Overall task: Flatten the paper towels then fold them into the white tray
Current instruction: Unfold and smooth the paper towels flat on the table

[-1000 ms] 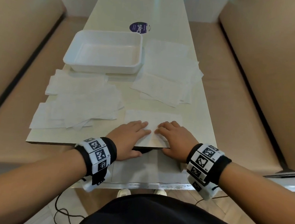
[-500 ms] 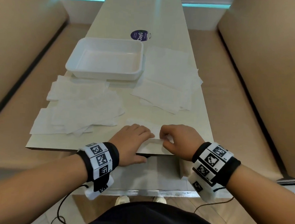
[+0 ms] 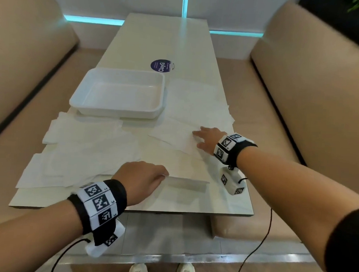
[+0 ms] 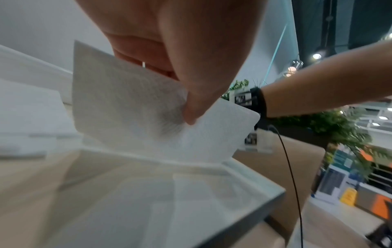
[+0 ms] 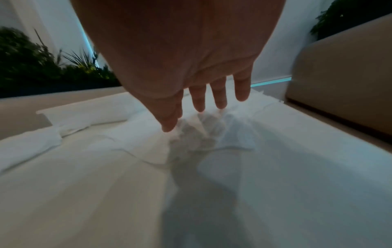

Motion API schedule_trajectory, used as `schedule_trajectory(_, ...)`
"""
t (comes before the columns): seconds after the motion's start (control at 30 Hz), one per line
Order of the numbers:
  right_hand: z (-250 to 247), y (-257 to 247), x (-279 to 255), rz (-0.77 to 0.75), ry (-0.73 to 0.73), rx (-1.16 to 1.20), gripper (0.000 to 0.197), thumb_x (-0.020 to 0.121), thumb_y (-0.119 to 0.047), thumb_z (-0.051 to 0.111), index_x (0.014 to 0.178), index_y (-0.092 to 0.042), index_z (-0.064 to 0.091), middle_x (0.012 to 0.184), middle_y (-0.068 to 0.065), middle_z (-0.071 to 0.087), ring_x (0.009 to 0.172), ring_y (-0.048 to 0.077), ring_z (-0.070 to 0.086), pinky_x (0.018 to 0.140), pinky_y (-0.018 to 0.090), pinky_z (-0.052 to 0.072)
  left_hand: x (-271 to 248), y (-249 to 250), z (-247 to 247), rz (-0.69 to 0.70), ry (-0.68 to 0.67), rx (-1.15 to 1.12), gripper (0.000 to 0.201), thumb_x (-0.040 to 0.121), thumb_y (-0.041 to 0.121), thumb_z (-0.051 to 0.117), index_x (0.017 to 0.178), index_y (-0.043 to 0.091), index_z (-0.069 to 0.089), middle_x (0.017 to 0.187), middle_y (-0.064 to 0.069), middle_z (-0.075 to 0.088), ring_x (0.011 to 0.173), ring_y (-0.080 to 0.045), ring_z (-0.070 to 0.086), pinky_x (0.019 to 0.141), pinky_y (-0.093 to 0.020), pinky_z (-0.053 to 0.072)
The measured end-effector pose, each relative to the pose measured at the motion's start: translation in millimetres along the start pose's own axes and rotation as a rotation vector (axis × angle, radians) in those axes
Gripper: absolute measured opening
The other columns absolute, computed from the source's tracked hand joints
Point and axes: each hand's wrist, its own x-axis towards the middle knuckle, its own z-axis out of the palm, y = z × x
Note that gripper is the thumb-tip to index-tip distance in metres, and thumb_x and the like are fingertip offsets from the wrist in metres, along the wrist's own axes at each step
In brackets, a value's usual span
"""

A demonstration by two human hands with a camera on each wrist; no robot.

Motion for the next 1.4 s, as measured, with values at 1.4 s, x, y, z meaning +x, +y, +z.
schedule_trajectory(1.4, 68.6, -50.4, -139.0, -0.251, 0.102, 0.105, 0.024, 0.087, -0.036, 0.051, 0.107, -0.028, 0.061, 0.121, -0.011, 0.055, 0.107, 0.014, 0.05, 0.082, 0.028, 0.044, 5.9, -110.8, -3.1, -0.551, 0.275, 0.058, 0.049, 0.088, 0.038, 0.062, 0.13, 0.016, 0.05, 0.131, -0.012, 0.045, 0.119, -0.033, 0.038, 0.098, -0.044, 0.034)
